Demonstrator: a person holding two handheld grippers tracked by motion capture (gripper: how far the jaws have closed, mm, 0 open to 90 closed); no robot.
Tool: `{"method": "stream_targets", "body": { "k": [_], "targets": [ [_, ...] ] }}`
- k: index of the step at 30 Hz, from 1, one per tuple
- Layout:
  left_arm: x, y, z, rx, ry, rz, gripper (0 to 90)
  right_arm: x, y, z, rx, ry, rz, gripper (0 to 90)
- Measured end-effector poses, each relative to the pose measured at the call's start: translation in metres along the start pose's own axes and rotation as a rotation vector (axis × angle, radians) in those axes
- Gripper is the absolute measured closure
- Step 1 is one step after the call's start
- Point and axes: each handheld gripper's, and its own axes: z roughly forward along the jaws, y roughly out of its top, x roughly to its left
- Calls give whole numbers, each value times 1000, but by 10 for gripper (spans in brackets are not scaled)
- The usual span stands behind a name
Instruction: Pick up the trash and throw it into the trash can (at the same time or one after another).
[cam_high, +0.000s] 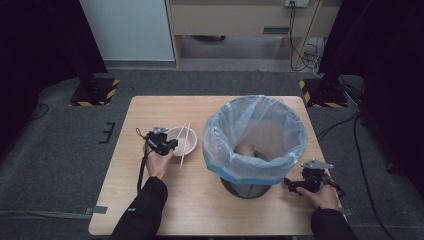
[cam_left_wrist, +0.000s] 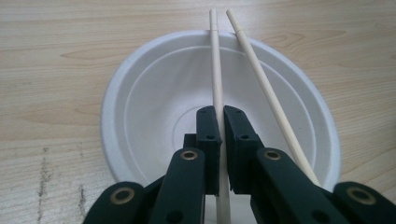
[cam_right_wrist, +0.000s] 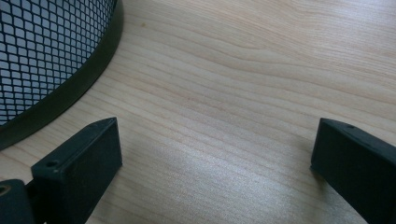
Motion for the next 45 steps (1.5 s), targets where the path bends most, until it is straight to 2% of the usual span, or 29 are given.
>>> {"method": "stream_targets", "body": {
  "k": [4,8,12,18,23,25,30,35,45],
  "targets": [
    [3,5,-9,-27,-7,-8,850,0,0,0,0,0,0,20],
    [5,15,-28,-69,-19,7,850,0,0,0,0,0,0,20],
    [7,26,-52,-141,-58,-14,850,0,0,0,0,0,0,20],
    [5,33,-91,-232,-103,29,850,0,0,0,0,0,0,20],
    [8,43,-116,-326,-149,-5,849,1,0,0,2,1,4,20],
    [6,48,-128,-370,-160,0,849,1,0,0,2,1,4,20],
    [-1,58,-154,-459,-183,24,849,1,0,0,2,2,2,19],
    [-10,64,-175,-527,-209,51,849,1,0,-1,5,4,-5,19],
    [-35,69,-197,-595,-271,117,849,2,-1,-1,2,6,-8,17]
  ]
}}
